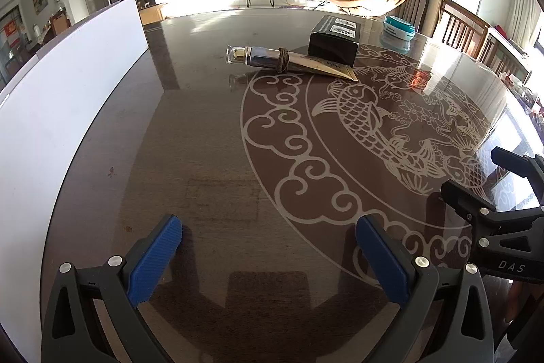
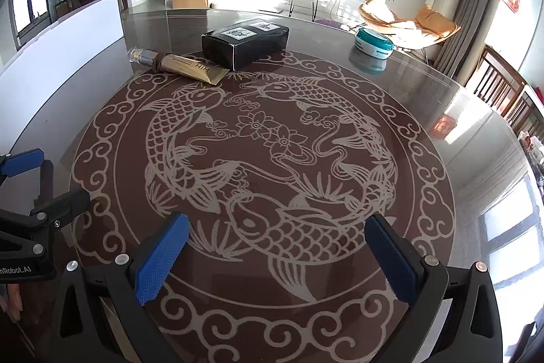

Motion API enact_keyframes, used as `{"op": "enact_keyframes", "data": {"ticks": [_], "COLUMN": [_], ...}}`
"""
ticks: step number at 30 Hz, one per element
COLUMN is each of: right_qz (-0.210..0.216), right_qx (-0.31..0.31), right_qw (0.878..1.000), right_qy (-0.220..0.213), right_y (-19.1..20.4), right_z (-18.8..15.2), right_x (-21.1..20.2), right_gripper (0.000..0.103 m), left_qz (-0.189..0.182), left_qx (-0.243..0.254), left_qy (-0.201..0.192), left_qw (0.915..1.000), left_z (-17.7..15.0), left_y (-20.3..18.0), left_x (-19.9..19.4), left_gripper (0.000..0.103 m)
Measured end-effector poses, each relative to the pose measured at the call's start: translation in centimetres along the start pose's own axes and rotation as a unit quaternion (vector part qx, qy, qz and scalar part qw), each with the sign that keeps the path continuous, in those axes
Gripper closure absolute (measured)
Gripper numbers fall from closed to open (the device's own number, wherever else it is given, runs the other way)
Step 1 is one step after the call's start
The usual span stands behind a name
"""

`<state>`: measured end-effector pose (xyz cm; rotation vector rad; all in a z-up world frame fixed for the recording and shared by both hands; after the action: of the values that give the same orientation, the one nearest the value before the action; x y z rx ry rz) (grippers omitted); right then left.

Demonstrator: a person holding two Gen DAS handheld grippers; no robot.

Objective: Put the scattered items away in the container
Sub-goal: 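Move the right gripper toward the black box and gold tube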

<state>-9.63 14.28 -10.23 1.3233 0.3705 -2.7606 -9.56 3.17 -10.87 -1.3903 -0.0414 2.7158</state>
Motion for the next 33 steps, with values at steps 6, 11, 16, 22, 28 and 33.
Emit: {"op": "enact_keyframes", "data": {"ticks": [6,11,16,22,28,33], "right_qz": [0.000,0.004,0.004,0.021,0.035,0.018], "right_qx": [0.000,0.003,0.003,0.021,0.041,0.063], "right_qw": [1.000,1.000,1.000,0.999,0.998,0.997], "right_qy": [0.000,0.002,0.002,0.012,0.024,0.028], "right_y": [0.0,0.0,0.0,-0.4,-1.0,-1.2], "right_z": [0.0,0.1,0.1,0.0,2.1,6.8], "right_x": [0.1,0.1,0.1,0.5,2.8,6.7], "right_gripper": [0.000,0.000,0.000,0.000,0.000,0.000], "left_qz": [0.000,0.000,-0.007,-0.006,-0.006,-0.006], "left_qx": [0.000,0.000,0.004,0.004,0.004,0.004], "left_qy": [0.000,0.000,0.001,0.001,0.001,0.001], "left_qw": [1.0000,1.0000,1.0000,1.0000,1.0000,1.0000], "left_z": [0.0,0.0,0.6,0.7,0.7,0.7], "left_y": [0.0,0.0,0.3,0.2,0.2,0.2], "left_x": [0.0,0.0,0.7,0.7,0.7,0.6], "left_gripper": [0.000,0.000,0.000,0.000,0.000,0.000]}}
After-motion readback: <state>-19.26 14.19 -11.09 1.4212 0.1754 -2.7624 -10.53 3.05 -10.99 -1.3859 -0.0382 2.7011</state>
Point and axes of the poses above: each gripper's, at about its wrist camera, not at the fingertips, and x roughly the way its jaws point, y to its left, z to its top, the point moved 6 cm from there along x, roughly the way its jaws point, and after that the axes turned 5 degrees about -z, right-handed, at the moved point
